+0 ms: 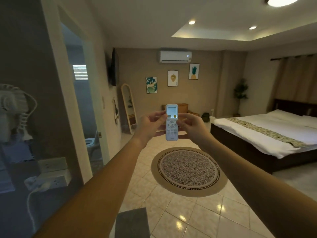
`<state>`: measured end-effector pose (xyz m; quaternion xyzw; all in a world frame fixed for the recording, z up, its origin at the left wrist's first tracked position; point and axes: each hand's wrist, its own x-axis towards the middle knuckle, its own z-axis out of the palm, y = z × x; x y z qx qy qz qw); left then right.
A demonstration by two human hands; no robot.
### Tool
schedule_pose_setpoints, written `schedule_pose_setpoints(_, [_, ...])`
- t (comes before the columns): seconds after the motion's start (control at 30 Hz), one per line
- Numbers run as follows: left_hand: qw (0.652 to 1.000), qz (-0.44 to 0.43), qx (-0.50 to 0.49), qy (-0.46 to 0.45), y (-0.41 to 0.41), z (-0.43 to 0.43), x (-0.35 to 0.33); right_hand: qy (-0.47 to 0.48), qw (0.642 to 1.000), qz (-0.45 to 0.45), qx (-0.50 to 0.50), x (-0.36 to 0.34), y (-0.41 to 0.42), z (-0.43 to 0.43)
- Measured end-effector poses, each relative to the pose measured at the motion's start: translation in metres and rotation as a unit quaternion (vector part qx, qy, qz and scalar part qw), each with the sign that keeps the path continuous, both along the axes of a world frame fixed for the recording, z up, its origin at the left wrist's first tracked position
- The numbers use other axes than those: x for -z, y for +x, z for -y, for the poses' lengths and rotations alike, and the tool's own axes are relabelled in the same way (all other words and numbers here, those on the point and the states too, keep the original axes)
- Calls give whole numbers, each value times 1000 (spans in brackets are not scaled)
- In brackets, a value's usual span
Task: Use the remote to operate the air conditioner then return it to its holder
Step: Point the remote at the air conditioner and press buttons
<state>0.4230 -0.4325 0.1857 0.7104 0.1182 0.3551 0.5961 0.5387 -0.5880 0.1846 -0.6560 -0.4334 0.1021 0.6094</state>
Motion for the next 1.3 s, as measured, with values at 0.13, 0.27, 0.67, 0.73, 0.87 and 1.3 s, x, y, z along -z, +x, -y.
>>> schedule_pose_setpoints(0.13, [999,12,32,7,26,13,-6,5,1000,-4,27,-6,17,21])
schedule_pose_setpoints(0.27, [998,8,62,5,50,21,-14,5,999,-17,44,-12,33,34])
schedule_pose_setpoints(0.67, [993,10,115,16,96,29,-40,13,993,12,113,-34,67,49])
schedule_pose_setpoints(0.73, [992,13,118,30,98,29,-41,18,992,18,120,-35,69,49])
schedule_pose_setpoints(0.87, [990,15,138,31,100,27,-43,27,993,22,116,-35,72,49])
schedule_pose_setpoints(1.3, [988,14,145,44,94,18,-42,24,994,28,107,-34,69,42])
